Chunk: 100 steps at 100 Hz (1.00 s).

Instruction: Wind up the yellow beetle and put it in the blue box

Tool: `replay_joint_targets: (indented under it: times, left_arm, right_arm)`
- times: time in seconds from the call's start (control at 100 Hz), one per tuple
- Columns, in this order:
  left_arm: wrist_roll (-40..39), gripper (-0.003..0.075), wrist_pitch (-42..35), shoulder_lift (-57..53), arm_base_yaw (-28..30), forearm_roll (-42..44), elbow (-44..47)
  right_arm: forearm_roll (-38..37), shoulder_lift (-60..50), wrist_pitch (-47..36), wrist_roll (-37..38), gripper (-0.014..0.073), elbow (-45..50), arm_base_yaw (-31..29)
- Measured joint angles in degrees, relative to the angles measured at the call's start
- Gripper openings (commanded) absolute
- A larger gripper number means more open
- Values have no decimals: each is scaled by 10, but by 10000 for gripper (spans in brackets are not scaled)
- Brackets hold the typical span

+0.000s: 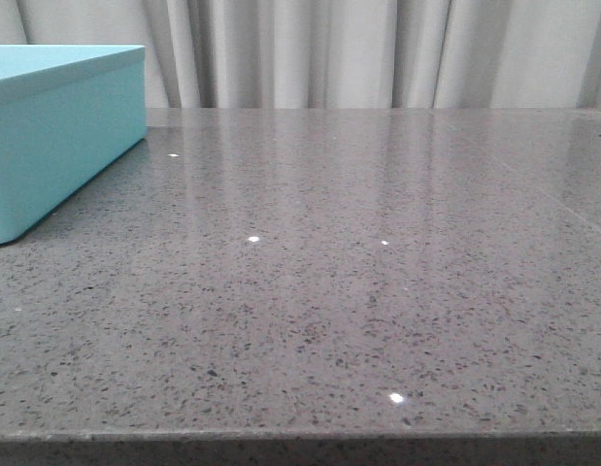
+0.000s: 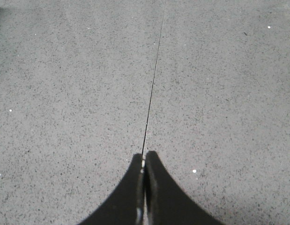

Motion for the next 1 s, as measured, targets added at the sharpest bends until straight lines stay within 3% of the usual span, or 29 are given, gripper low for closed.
replay_joint_targets:
  times: [0.42, 1.0]
  left_arm:
    - [-2, -19, -3, -141, 0, -20, 97]
    - [-2, -19, 0, -157, 0, -24, 101]
  right_arm:
    - [0, -119, -77, 0, -66, 122, 0]
    - [0, -135, -58, 0, -66, 129, 0]
